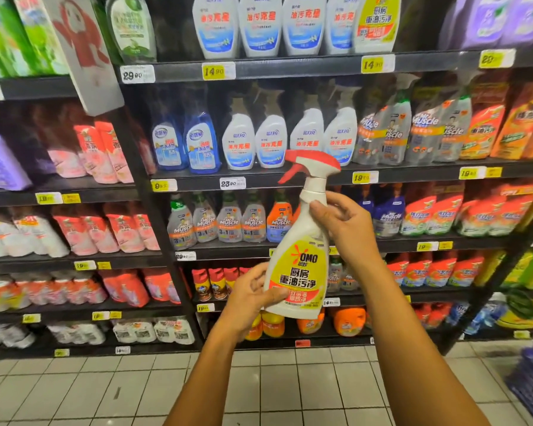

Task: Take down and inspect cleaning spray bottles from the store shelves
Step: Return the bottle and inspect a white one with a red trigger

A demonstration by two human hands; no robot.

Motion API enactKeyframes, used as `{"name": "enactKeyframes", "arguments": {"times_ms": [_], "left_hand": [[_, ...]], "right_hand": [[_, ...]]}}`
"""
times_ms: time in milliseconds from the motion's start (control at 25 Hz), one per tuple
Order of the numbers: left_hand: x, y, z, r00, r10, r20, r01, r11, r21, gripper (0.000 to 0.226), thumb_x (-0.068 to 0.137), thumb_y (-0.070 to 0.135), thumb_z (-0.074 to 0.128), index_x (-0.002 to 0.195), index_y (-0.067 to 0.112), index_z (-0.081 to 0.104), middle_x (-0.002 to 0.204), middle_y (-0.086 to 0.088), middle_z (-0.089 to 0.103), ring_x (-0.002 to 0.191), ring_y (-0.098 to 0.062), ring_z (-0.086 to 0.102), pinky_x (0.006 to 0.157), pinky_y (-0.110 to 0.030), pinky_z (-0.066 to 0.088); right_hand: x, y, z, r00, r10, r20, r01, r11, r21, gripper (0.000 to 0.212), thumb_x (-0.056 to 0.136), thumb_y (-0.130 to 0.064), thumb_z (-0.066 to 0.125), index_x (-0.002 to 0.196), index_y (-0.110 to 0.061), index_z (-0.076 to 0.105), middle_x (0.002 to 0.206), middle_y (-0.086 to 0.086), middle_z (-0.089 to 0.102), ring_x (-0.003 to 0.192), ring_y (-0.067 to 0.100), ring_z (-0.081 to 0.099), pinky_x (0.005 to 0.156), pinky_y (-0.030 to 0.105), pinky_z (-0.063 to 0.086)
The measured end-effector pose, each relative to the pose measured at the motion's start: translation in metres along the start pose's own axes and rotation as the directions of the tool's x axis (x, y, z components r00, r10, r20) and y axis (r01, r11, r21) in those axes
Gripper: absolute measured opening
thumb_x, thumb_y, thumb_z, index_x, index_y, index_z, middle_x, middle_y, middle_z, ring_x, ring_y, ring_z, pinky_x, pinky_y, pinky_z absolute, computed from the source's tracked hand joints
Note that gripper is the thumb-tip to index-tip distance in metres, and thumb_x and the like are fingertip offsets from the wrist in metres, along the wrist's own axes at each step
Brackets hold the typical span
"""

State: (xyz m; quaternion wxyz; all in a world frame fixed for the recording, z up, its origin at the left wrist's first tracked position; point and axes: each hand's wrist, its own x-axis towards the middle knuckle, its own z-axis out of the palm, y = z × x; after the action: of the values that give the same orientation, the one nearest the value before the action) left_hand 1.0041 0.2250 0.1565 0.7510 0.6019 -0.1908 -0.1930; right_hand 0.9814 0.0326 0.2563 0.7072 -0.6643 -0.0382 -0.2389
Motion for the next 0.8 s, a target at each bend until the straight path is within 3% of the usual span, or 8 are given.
{"name": "enactKeyframes", "arguments": {"times_ms": [80, 200, 320, 440, 680, 800], "left_hand": [[-0.003, 0.000, 0.004, 1.000, 0.010, -0.016, -0.011, 0.997, -0.082, 0.055, 0.069, 0.016, 0.082, 0.120, 0.012, 0.063, 0.115, -0.015, 0.072, 0.107, -0.033, 0.068, 0.081, -0.037, 0.059], [-0.006, 0.001, 0.005, 0.999, 0.000, -0.054, -0.010, 0.979, -0.203, 0.050, 0.075, 0.012, 0.078, 0.122, 0.009, 0.062, 0.117, -0.018, 0.070, 0.108, -0.034, 0.068, 0.079, -0.035, 0.059], [-0.006, 0.006, 0.004, 0.998, -0.004, -0.065, -0.014, 0.965, -0.261, 0.044, 0.078, 0.012, 0.074, 0.120, 0.012, 0.064, 0.116, -0.017, 0.071, 0.106, -0.031, 0.069, 0.077, -0.033, 0.059], [-0.006, 0.012, 0.005, 0.998, -0.010, -0.058, -0.006, 0.966, -0.259, 0.045, 0.078, 0.014, 0.074, 0.121, 0.013, 0.063, 0.116, -0.016, 0.071, 0.108, -0.031, 0.069, 0.077, -0.033, 0.059], [-0.013, 0.037, 0.011, 0.998, 0.020, -0.065, -0.029, 0.991, -0.133, 0.048, 0.076, 0.017, 0.077, 0.122, 0.017, 0.063, 0.113, -0.010, 0.073, 0.104, -0.027, 0.070, 0.077, -0.031, 0.059], [-0.020, 0.054, 0.020, 0.997, 0.070, -0.024, -0.069, 0.997, 0.044, 0.052, 0.074, 0.027, 0.078, 0.124, 0.022, 0.063, 0.113, 0.001, 0.074, 0.106, -0.017, 0.070, 0.080, -0.026, 0.058]], "right_hand": [[-0.003, 0.008, 0.001, 0.994, 0.102, -0.037, -0.103, 0.995, -0.008, 0.016, 0.098, -0.028, 0.058, 0.106, -0.020, 0.070, 0.085, -0.008, 0.076, 0.077, 0.006, 0.070, 0.066, 0.023, 0.054], [-0.023, 0.021, -0.003, 0.972, 0.229, 0.054, -0.228, 0.974, -0.014, 0.029, 0.102, -0.037, 0.049, 0.107, -0.022, 0.073, 0.093, -0.001, 0.077, 0.082, 0.010, 0.072, 0.065, 0.022, 0.055], [-0.039, 0.030, -0.002, 0.969, 0.239, 0.066, -0.239, 0.971, -0.012, 0.027, 0.101, -0.037, 0.051, 0.117, -0.027, 0.070, 0.108, 0.001, 0.076, 0.099, 0.018, 0.073, 0.072, 0.024, 0.058], [-0.041, 0.028, 0.004, 0.966, 0.258, 0.022, -0.258, 0.966, 0.015, 0.030, 0.099, -0.029, 0.055, 0.129, -0.024, 0.062, 0.108, -0.003, 0.076, 0.098, 0.018, 0.073, 0.071, 0.025, 0.059], [-0.043, 0.034, 0.012, 0.969, 0.245, -0.008, -0.241, 0.957, 0.165, 0.039, 0.095, -0.029, 0.056, 0.133, -0.024, 0.058, 0.113, 0.000, 0.075, 0.100, 0.021, 0.073, 0.070, 0.029, 0.060], [-0.036, 0.041, 0.020, 0.946, 0.320, -0.049, -0.263, 0.847, 0.462, 0.032, 0.104, -0.017, 0.042, 0.130, -0.018, 0.059, 0.111, 0.008, 0.075, 0.097, 0.024, 0.073, 0.072, 0.036, 0.061]]}}
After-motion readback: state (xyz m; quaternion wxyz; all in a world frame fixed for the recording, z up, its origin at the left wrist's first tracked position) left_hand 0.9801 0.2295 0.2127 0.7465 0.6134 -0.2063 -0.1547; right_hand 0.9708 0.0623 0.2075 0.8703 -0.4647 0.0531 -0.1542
